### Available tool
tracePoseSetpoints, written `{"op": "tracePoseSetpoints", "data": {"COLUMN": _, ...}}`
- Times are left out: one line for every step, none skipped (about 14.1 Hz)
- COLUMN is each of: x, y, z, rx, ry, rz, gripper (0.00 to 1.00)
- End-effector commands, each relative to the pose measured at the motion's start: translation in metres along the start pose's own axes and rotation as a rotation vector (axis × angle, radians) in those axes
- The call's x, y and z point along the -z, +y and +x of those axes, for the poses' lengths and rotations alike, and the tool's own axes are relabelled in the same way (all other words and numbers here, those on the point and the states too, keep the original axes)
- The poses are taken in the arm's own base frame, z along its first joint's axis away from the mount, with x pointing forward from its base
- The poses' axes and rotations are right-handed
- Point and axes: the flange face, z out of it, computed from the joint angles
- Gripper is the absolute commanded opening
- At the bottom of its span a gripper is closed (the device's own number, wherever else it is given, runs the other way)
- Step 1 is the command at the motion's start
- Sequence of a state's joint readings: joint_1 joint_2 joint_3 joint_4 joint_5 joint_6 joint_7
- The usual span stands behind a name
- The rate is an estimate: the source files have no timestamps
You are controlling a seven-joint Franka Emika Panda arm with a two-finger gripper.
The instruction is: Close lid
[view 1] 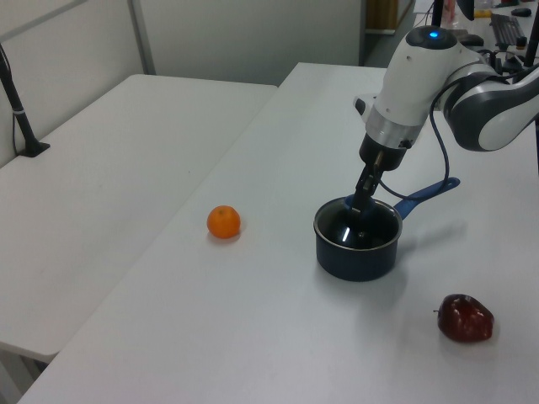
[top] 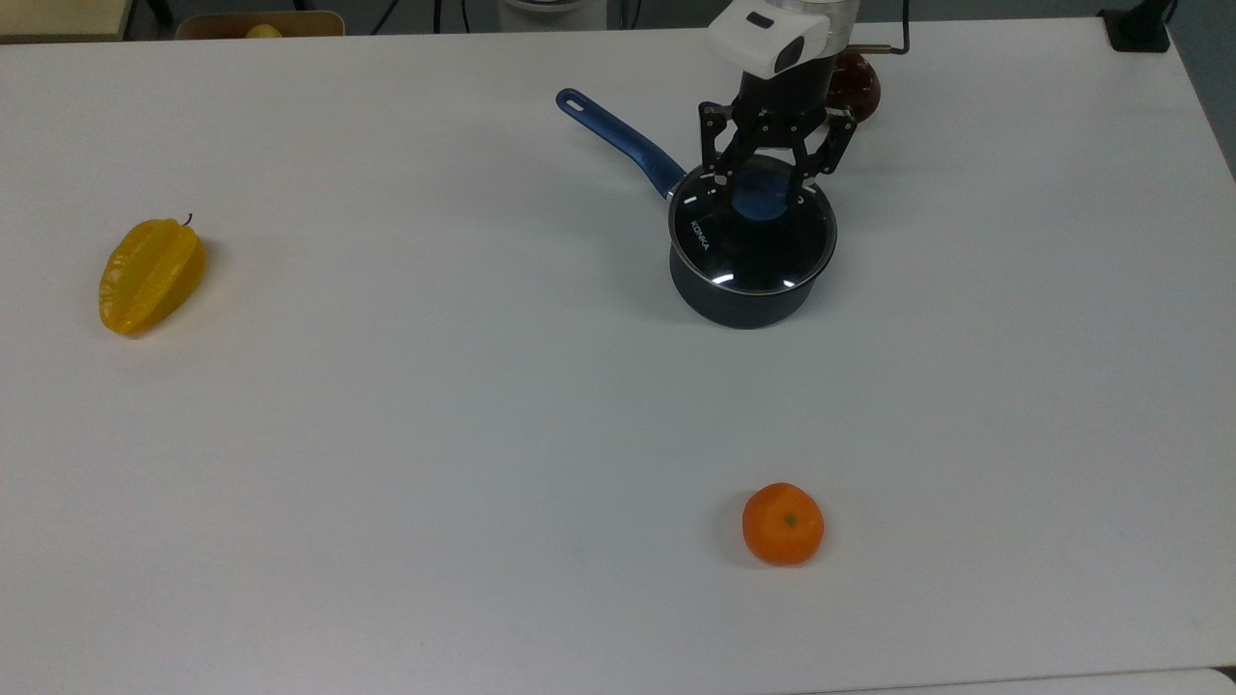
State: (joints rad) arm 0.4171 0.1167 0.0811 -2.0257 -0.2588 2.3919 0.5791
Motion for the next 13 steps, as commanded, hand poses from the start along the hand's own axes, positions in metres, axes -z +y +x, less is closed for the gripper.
{"op": "tracePoseSetpoints", "data": {"x": 0.008, "y": -0.001, "z": -0.008, "rx": -0.008, "ry": -0.016, "rz": -0.035, "gripper": 0.38}}
{"op": "tracePoseSetpoints", "data": {"x": 0.010, "y": -0.001, "z": -0.007, "rx": -0.018, "ry": -0.013, "rz": -0.034, "gripper": 0.38}}
{"op": "tracePoseSetpoints", "data": {"x": 0.009, "y": -0.001, "z": -0.007, "rx": -0.026, "ry": -0.014, "rz": -0.034, "gripper": 0.38}}
{"op": "tracePoseSetpoints", "data": {"x": 0.009, "y": -0.001, "z": -0.007, "rx": -0.026, "ry": -0.014, "rz": -0.034, "gripper": 0.41}}
{"op": "tracePoseSetpoints", "data": {"x": 0.006, "y": -0.002, "z": -0.008, "rx": -0.026, "ry": -0.018, "rz": -0.036, "gripper": 0.75}}
{"op": "tracePoseSetpoints", "data": {"x": 0.005, "y": -0.002, "z": -0.008, "rx": -0.032, "ry": -0.020, "rz": -0.037, "gripper": 1.00}}
{"op": "tracePoseSetpoints", "data": {"x": 0.006, "y": -0.002, "z": -0.007, "rx": -0.042, "ry": -0.018, "rz": -0.036, "gripper": 1.00}}
{"op": "tracePoseSetpoints", "data": {"x": 0.005, "y": -0.001, "z": -0.006, "rx": -0.042, "ry": -0.018, "rz": -0.037, "gripper": 1.00}}
{"op": "tracePoseSetpoints", "data": {"x": 0.009, "y": -0.002, "z": -0.005, "rx": -0.046, "ry": -0.012, "rz": -0.033, "gripper": 1.00}}
{"op": "tracePoseSetpoints", "data": {"x": 0.011, "y": -0.002, "z": -0.003, "rx": -0.047, "ry": -0.006, "rz": -0.031, "gripper": 1.00}}
{"op": "tracePoseSetpoints", "data": {"x": 0.019, "y": -0.001, "z": 0.002, "rx": -0.052, "ry": 0.007, "rz": -0.027, "gripper": 1.00}}
{"op": "tracePoseSetpoints", "data": {"x": 0.029, "y": 0.004, "z": 0.010, "rx": -0.062, "ry": 0.009, "rz": -0.035, "gripper": 1.00}}
{"op": "tracePoseSetpoints", "data": {"x": 0.044, "y": 0.011, "z": 0.024, "rx": -0.077, "ry": 0.012, "rz": -0.048, "gripper": 1.00}}
